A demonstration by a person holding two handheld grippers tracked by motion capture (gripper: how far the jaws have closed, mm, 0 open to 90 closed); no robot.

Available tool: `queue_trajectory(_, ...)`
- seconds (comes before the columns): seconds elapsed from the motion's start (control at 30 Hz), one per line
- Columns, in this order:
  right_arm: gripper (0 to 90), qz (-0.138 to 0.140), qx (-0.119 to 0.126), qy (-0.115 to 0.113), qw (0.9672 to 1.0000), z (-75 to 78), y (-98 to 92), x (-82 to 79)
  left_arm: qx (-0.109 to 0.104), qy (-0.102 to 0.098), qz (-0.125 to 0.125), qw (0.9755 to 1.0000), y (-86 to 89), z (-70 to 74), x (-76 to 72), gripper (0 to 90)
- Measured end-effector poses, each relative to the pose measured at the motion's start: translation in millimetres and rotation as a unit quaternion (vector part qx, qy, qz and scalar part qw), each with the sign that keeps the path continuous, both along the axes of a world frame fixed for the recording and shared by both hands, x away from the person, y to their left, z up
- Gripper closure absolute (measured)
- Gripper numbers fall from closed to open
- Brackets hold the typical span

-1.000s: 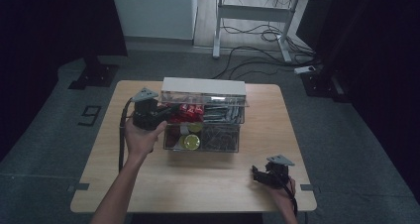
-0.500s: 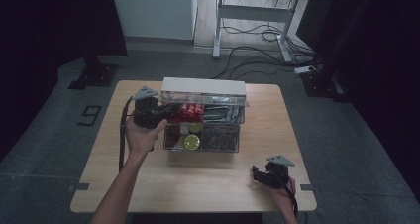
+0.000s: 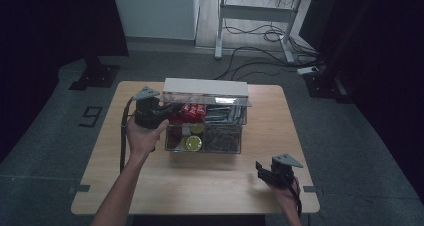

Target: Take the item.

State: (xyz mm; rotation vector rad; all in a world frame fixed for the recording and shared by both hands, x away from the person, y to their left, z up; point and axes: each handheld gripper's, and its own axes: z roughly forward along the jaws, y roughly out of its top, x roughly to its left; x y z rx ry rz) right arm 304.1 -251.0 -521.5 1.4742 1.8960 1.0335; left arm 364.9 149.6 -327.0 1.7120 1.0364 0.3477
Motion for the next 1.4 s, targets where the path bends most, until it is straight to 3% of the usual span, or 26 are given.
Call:
queue_trajectory(0.3, 34.3, 0.021, 0.019, -0.035, 0.999, 30.7, 7.7, -0.6, 0.004, 0.0, 0.0, 1.0, -0.7, 0.1, 0.6, 89.9)
queue_trajectory(0.7, 41.3, 0.065, 0.056, -0.08, 0.9931, 79.3, 18.8, -0.1, 0.009, 0.003, 0.001, 1.0, -1.3, 0.7, 1.1, 90.0)
queue_trajectory(1.03, 44.3, 0.086, 0.066, -0.095, 0.9896, 113.8, 31.3, 3.9, 0.012, 0.004, -0.001, 0.9999, -2.4, 1.9, 1.3, 89.9)
queue_trajectory(1.4, 44.7, 0.105, 0.065, -0.104, 0.9869, 130.6, 45.7, 13.8, 0.014, 0.005, -0.001, 0.9999, -2.3, 3.1, 2.1, 90.0)
